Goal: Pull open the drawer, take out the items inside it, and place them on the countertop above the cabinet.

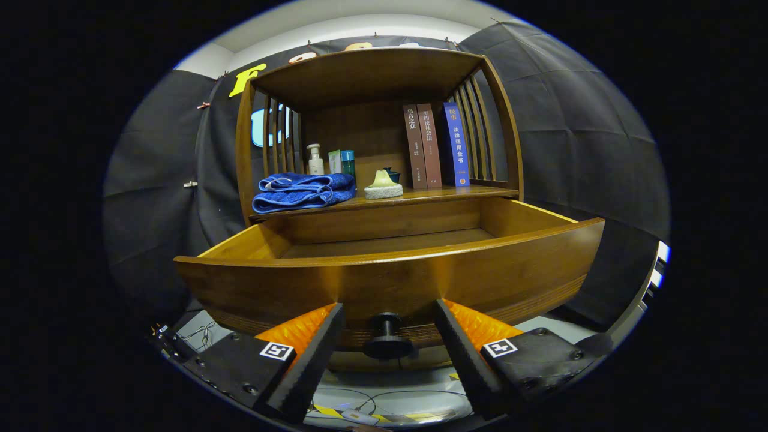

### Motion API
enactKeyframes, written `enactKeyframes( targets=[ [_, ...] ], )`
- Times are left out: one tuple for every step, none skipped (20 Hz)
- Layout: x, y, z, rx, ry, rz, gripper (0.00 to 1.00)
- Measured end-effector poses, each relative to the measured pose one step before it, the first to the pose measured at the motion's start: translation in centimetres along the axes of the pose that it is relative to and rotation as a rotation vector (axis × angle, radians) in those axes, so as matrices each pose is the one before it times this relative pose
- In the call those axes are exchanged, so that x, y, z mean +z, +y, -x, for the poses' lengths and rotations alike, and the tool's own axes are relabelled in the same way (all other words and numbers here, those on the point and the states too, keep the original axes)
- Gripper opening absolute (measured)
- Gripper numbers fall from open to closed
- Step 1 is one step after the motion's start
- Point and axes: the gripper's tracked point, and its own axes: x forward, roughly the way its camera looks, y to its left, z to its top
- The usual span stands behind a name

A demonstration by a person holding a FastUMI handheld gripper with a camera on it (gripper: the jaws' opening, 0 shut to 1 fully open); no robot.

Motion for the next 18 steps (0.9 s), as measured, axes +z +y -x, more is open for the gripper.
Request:
enactKeyframes(
  targets=[
    [0.148, 0.068, -0.542, 0.00082, 0.00394, -0.00369, 0.99],
    [0.228, 0.009, -0.755, -0.00017, 0.00373, 0.00099, 0.99],
    [0.248, 0.031, -0.835, -0.00091, 0.00082, 0.00023, 0.99],
    [0.288, 0.029, -0.916, -0.00088, -0.00016, -0.00116, 0.99],
    [0.524, 0.026, -0.786, -0.00063, -0.00829, -0.00191, 0.99],
    [0.642, 0.013, -1.007, -0.00327, -0.01519, -0.00079, 0.99],
    [-0.130, 0.002, -0.648, -0.00052, 0.00965, 0.00016, 0.98],
    [0.277, 0.032, -0.781, 0.00008, -0.00383, 0.00145, 0.98],
    [0.173, -0.021, -0.873, -0.00041, 0.00212, 0.00129, 0.98],
    [0.201, 0.013, -0.927, 0.00027, -0.00130, -0.00156, 0.98],
    [0.160, 0.001, -0.946, 0.00148, 0.00070, -0.00222, 0.98],
    [0.175, 0.036, -0.938, 0.00165, -0.00066, -0.00056, 0.98],
    [0.160, 0.018, -0.857, 0.00041, 0.00023, 0.00289, 0.98],
    [0.173, 0.022, -0.911, -0.00015, -0.00083, 0.00239, 0.98],
    [0.146, 0.019, -0.808, -0.00052, -0.00089, 0.00071, 0.98],
    [0.150, 0.047, -0.734, -0.00013, 0.00012, 0.00082, 0.98],
    [0.093, 0.008, -0.644, 0.00001, -0.00172, 0.00135, 0.98],
    [0.111, -0.014, -0.622, 0.00010, -0.00037, 0.00052, 0.98]
  ],
)
